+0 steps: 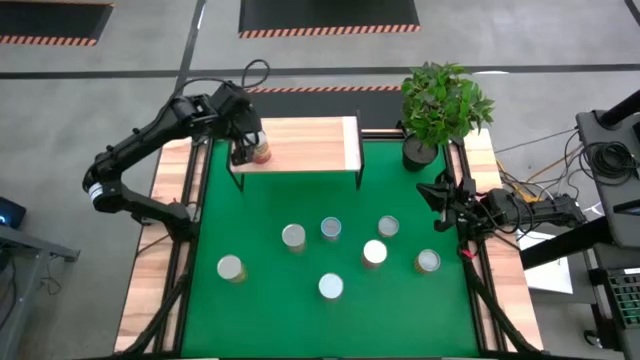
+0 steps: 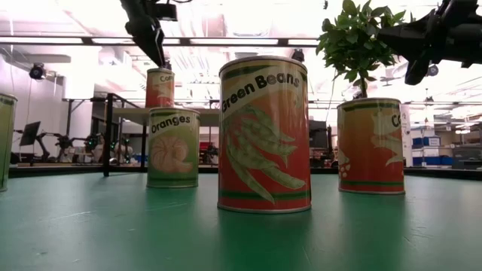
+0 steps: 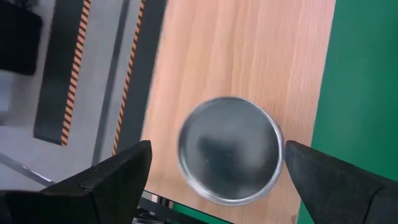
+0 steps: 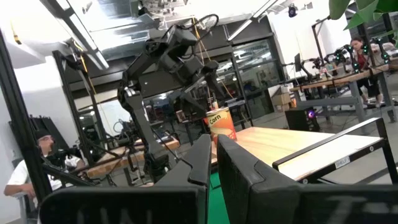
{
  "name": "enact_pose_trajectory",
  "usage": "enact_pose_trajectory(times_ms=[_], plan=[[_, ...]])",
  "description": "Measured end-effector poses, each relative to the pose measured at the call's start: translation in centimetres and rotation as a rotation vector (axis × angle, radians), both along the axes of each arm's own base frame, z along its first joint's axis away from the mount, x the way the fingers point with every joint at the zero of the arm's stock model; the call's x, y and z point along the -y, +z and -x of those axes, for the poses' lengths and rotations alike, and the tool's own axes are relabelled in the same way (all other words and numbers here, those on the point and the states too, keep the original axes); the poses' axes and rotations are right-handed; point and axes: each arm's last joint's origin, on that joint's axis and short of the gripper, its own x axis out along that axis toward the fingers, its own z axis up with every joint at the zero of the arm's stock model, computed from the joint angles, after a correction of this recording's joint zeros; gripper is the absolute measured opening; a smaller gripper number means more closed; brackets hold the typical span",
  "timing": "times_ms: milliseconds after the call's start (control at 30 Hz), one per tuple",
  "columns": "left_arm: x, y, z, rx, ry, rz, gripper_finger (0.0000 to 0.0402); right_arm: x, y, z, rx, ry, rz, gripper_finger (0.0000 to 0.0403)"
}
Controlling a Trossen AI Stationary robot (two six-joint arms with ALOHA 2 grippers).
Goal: Pick and place cans onto a shelf
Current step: Put the left corn can on the shelf
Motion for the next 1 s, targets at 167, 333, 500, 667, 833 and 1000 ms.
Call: enact_pose_trajectory(times_ms=[167,333,500,667,833,1000], plan=[[0.7,1.7,0.3,0.124,-0.018,0.059,0.0323,0.0,0.0,0.0,0.004,0.004,-0.013,0.0018],[1.3,1.6,0.9,0.185,0.012,0.127,0.0229,0.0,0.0,0.0,0.000,0.002,-0.002,0.0018],[1.5,0.8,1.3,0.176,0.087,0.156,0.0079,0.0,0.8,0.1,0.009,-0.013,0.040,0.0018],[1.4,0.5,1.3,0.156,0.121,0.136,0.0017,0.0,3.7,0.4,0.036,-0.042,0.114,0.0018],[1.1,0.1,1.2,0.129,0.143,0.111,0.0006,0.0,5.8,-0.2,0.009,-0.045,0.153,0.0018],[1.1,-0.9,1.1,0.105,0.140,0.131,0.0002,-0.1,7.3,-1.5,-0.055,-0.068,0.214,0.0018]])
